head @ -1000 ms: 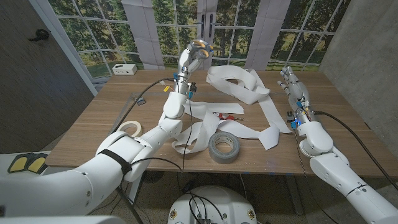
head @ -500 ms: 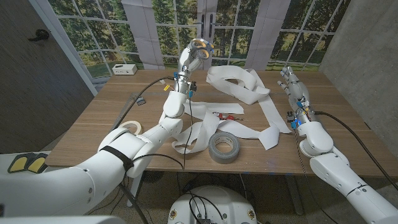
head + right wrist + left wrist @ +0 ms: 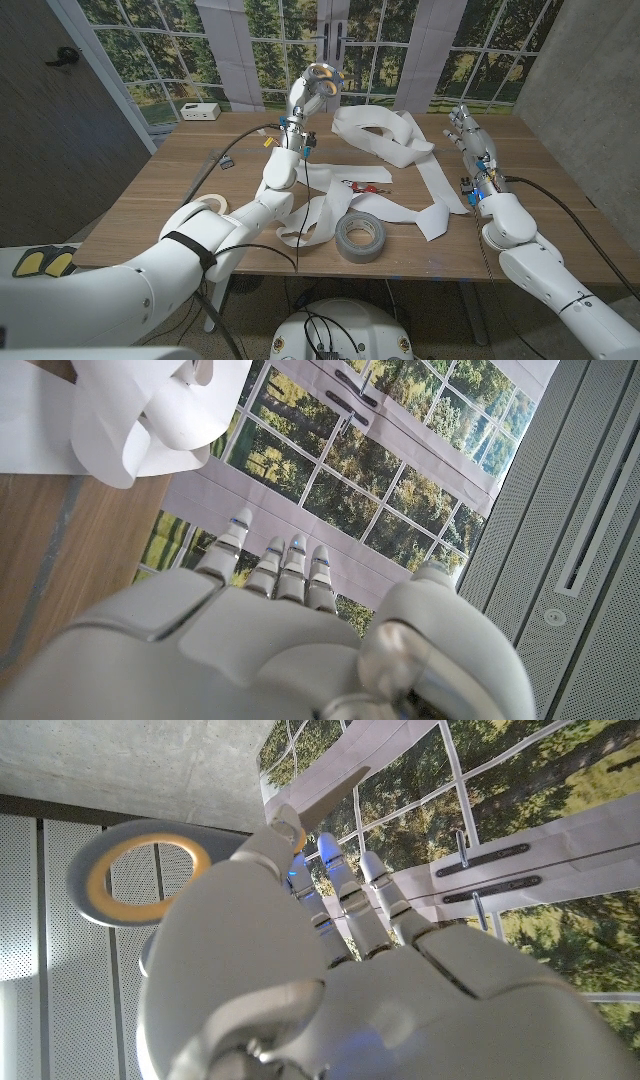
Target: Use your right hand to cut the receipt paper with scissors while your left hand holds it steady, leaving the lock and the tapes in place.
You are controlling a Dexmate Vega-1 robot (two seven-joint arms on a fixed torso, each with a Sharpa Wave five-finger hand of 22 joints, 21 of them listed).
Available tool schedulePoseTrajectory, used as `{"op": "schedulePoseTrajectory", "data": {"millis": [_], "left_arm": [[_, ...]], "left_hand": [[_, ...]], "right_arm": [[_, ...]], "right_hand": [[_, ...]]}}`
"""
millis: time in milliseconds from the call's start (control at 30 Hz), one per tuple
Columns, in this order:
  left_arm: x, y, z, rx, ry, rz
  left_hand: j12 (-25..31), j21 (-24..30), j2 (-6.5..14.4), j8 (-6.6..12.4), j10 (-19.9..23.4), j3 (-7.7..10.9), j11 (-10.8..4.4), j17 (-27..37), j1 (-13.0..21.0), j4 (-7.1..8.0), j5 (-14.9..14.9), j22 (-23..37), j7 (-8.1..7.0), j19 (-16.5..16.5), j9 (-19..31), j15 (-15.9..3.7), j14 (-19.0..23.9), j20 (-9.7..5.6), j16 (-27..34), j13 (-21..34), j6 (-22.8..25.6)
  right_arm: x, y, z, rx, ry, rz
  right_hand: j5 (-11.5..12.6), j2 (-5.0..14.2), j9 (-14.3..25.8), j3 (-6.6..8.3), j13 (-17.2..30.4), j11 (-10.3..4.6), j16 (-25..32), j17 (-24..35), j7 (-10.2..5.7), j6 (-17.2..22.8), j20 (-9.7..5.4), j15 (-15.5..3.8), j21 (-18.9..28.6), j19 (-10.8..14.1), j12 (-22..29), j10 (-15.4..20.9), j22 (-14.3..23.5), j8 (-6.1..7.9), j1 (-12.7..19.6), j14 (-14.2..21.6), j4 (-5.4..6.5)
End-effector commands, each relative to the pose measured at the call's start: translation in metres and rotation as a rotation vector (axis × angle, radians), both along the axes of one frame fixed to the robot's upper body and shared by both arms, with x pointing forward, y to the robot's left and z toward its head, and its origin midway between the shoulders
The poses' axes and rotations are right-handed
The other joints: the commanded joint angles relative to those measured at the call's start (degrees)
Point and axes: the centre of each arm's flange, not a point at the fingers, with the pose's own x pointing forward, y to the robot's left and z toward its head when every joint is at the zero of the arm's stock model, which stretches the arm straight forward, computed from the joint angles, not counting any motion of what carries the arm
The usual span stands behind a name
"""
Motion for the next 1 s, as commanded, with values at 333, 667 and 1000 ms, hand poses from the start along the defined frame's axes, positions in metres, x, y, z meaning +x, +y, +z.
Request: {"op": "schedulePoseTrajectory", "data": {"millis": [333, 667, 1000], "left_arm": [[-0.001, -0.004, -0.008, 0.035, -0.06, 0.156], [0.001, -0.004, -0.008, 0.049, -0.051, 0.162], [0.005, -0.004, -0.005, 0.061, -0.03, 0.156]], "left_hand": [[3.9, -0.47, 1.51, 0.56, 2.2, 1.32, 1.29, 0.09, -0.34, 1.52, 0.44, 0.14, -0.06, 0.92, -0.39, -8.02, 0.5, -4.95, 0.17, 3.17, 0.8], [4.23, -0.85, 1.48, 0.55, 2.02, 1.24, 1.32, 0.06, -0.07, 1.48, 0.44, 0.13, 0.15, 1.23, -0.77, -8.19, 0.59, -5.09, 0.13, 2.97, 0.76], [4.6, -1.3, 1.47, 0.57, 1.95, 1.14, 1.38, 0.04, 0.11, 1.53, 0.45, 0.14, 0.02, 1.43, -1.18, -8.06, 0.69, -5.1, 0.12, 2.75, 0.77]], "right_arm": [[-0.003, 0.011, 0.007, -0.054, 0.059, 0.059], [-0.002, 0.014, 0.003, -0.022, 0.094, 0.119], [-0.004, 0.021, 0.002, 0.084, 0.244, 0.294]], "right_hand": [[-0.04, -0.44, 0.14, 1.46, 0.58, 2.15, 0.44, 0.32, 0.35, -0.31, 0.23, 0.2, 0.25, 0.94, 1.58, 2.86, 0.38, -0.04, 1.91, 1.13, -1.47], [-0.36, -1.29, 0.17, 2.28, 0.69, 3.95, 0.27, 0.44, 1.1, 3.63, 0.39, 2.94, 0.2, 1.63, 1.57, 3.98, 0.39, 1.31, 3.83, 1.0, -3.22], [-0.54, -1.65, 0.51, 3.1, 0.19, 5.2, 0.26, 0.47, 0.69, 18.62, 2.11, 3.63, -0.1, 1.66, 0.92, 3.83, 0.68, 5.31, 4.29, 2.21, -4.5]]}}
